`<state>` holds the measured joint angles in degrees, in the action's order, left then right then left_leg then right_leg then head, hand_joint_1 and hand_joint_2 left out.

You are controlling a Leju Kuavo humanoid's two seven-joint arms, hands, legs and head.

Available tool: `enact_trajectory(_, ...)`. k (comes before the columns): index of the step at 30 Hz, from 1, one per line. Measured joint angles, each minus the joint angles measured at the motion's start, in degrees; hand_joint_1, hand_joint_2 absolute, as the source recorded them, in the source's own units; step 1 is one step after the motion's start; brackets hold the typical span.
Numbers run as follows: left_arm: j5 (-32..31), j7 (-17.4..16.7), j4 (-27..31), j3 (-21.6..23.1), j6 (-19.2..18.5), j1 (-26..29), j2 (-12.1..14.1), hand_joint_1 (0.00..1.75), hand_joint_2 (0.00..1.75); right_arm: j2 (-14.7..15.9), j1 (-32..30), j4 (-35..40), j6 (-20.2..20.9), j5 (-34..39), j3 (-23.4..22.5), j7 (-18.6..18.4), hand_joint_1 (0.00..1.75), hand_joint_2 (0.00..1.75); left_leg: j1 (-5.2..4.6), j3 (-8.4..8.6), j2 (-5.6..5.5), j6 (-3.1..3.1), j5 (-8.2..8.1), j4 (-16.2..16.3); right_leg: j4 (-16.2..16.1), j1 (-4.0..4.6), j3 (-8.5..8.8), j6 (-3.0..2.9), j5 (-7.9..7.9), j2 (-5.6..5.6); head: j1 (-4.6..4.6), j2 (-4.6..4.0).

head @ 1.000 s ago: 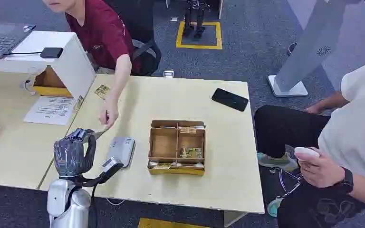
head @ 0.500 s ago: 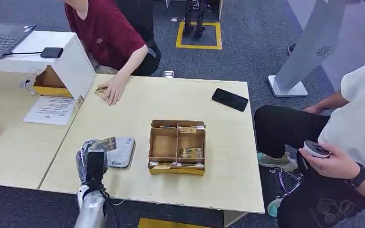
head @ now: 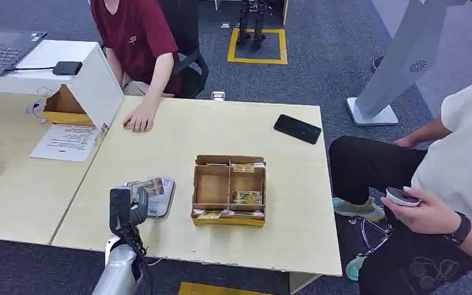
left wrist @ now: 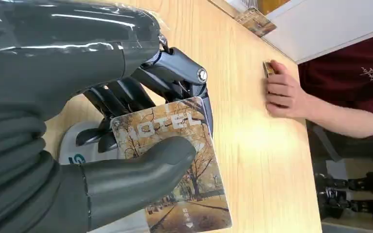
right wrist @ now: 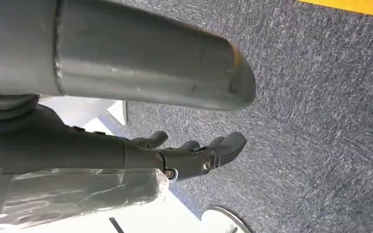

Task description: Pass the card to the sensor for recognition and then transmit it.

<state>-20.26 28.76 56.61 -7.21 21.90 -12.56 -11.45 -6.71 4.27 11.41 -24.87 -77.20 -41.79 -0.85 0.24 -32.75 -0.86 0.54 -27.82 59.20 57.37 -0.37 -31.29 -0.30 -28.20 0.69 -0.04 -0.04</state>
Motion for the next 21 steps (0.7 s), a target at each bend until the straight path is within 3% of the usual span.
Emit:
enact_trajectory(9,0.9,-0.4,-0.3,1.5,0.8,0.0,0.8,1.75,1.75,0.0,0.0,0.0,0.0,-0.2,-0.2,0.0,0.00,0.00,0.00,0.00,0.00,0.00,0.00,0.0,0.0,0.00,0.00,0.00,0.00,0.00,0.00,0.00)
enact_trajectory(13,1.0,-0.8,-1.4,3.0,4.0,-0.2,1.8,1.75,1.75,0.0,0.0,0.0,0.0,-0.3,-0.2,0.0,0.00,0.00,0.00,0.00,0.00,0.00,0.00,0.0,0.0,0.00,0.00,0.00,0.00,0.00,0.00,0.00)
enact_trajectory(21,-5.2,-3.5,-6.1,5.8,10.2,-1.7,3.7,1.75,1.75,0.0,0.0,0.0,0.0,-1.7,-0.3,0.0,0.00,0.00,0.00,0.00,-0.01,0.00,0.00,0.0,0.0,0.00,0.01,0.00,0.00,-0.01,0.00,0.00)
